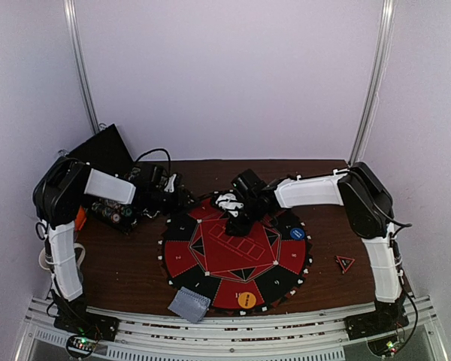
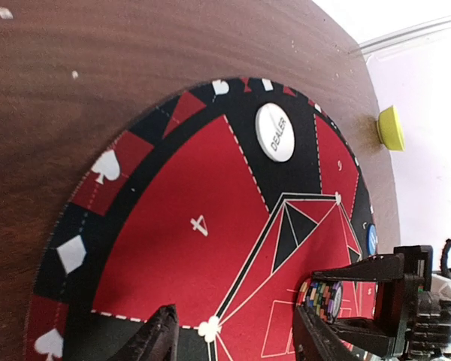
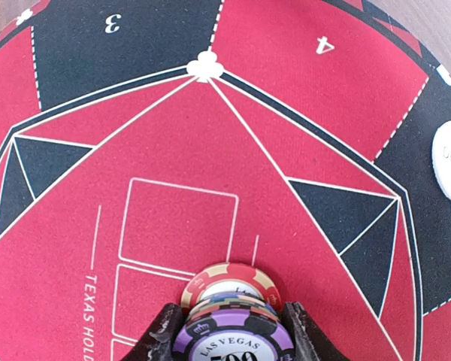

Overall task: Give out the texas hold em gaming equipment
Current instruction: Place the poker chip on the poker table mat, then move the poker chip to the big blind area, then pick up the pile of poker chips from the chip case.

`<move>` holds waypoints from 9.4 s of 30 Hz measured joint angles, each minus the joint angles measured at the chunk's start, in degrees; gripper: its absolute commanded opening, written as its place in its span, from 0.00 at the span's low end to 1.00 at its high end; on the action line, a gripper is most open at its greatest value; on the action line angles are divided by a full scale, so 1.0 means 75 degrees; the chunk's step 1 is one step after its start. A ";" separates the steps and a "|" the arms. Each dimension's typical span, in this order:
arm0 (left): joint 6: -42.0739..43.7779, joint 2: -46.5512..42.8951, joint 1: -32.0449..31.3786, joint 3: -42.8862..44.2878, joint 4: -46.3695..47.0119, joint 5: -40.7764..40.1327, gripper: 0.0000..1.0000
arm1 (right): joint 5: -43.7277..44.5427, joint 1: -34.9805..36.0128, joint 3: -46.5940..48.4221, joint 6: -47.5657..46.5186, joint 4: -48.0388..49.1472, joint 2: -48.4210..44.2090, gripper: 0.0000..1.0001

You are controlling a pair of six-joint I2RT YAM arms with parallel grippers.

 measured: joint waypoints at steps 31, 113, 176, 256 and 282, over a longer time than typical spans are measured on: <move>0.1842 -0.0577 -0.0236 0.0256 -0.2072 -0.1670 0.54 | -0.0149 -0.0181 0.0175 0.0691 -0.0769 -0.0245 0.00; 0.5353 0.1317 -0.3768 0.3483 -0.5190 -0.3809 0.28 | 0.1419 -0.2133 -0.2535 0.1658 -0.0565 -0.3515 1.00; 0.3273 -0.3998 0.1577 0.0367 -0.5724 -0.4430 0.67 | 0.2107 -0.1798 -0.4127 0.1813 -0.0143 -0.6615 1.00; 0.5091 -0.1472 0.1792 0.0405 -0.5007 -0.5552 0.50 | 0.2110 -0.1798 -0.3701 0.1169 -0.0335 -0.5735 1.00; 0.5383 -0.1480 0.1658 0.0510 -0.5214 -0.5872 0.51 | 0.2107 -0.1798 -0.3701 0.1099 -0.0347 -0.5721 1.00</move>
